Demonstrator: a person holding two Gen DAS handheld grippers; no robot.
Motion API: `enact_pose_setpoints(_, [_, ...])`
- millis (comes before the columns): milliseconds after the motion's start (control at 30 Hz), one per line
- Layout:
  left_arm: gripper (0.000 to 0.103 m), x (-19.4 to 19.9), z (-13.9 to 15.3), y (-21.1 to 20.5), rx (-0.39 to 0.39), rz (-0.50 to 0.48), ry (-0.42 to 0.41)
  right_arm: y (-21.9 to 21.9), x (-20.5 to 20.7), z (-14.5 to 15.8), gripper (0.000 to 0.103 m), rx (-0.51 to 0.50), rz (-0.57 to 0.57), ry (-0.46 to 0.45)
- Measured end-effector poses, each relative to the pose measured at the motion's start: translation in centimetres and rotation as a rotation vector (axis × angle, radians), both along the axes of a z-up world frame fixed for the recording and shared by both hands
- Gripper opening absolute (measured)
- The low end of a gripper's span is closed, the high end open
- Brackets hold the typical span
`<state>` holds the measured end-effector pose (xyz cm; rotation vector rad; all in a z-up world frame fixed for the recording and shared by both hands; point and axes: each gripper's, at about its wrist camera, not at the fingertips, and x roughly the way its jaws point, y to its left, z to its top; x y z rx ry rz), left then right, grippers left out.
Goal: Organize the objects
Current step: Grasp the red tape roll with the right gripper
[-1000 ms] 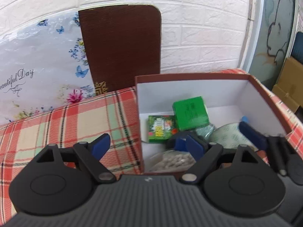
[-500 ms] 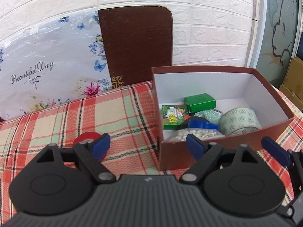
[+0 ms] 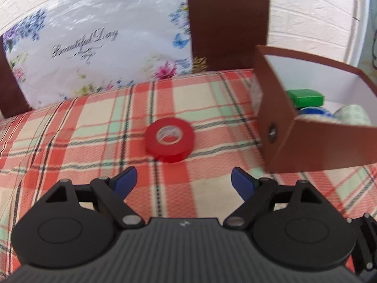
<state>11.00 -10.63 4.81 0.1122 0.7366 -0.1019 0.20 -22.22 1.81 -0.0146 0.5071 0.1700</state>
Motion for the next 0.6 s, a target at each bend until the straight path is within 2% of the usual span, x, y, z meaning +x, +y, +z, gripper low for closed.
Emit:
enact_pose_setpoints(167, [0.089,0.3,-1.5,3.6,0.024,0.061,-0.003,2.3,0.9,-0.6,0.069,-0.045,0.062,0.024])
enact_pose_setpoints(300, [0.09,0.7,-3.0,8.1,0.052,0.153,-0.015,4.1,2.7,-1.0,0.069,-0.069,0.109,0.035])
enact_pose_setpoints(333, [0.091,0.9,-3.5,9.3,0.06,0.186,-0.02,4.5,3.3,-1.0,0.069,-0.071,0.115,0.037])
enact_pose_setpoints(400, [0.1,1.3,-5.1,11.8,0.072,0.257,-0.022,5.5,5.2,-1.0,0.071,-0.078,0.126,0.041])
enact_pose_setpoints(433, [0.103,1.1,-5.7,13.1,0.029,0.261,-0.054,6.1,6.2,-1.0,0.073,-0.081,0.132,0.042])
enact_pose_setpoints(467, [0.103,0.8,-6.2,14.5,-0.05,0.256,-0.064,6.6,7.2,-1.1,0.073,-0.086,0.135,0.04])
enact_pose_setpoints(500, [0.103,0.8,-6.1,15.3,-0.098,0.269,-0.068,7.2,8.3,-1.1,0.073,-0.098,0.134,0.037])
enact_pose_setpoints(600, [0.103,0.9,-6.3,14.5,-0.051,0.286,-0.082,8.3,11.3,-1.3,0.074,-0.123,0.136,0.037])
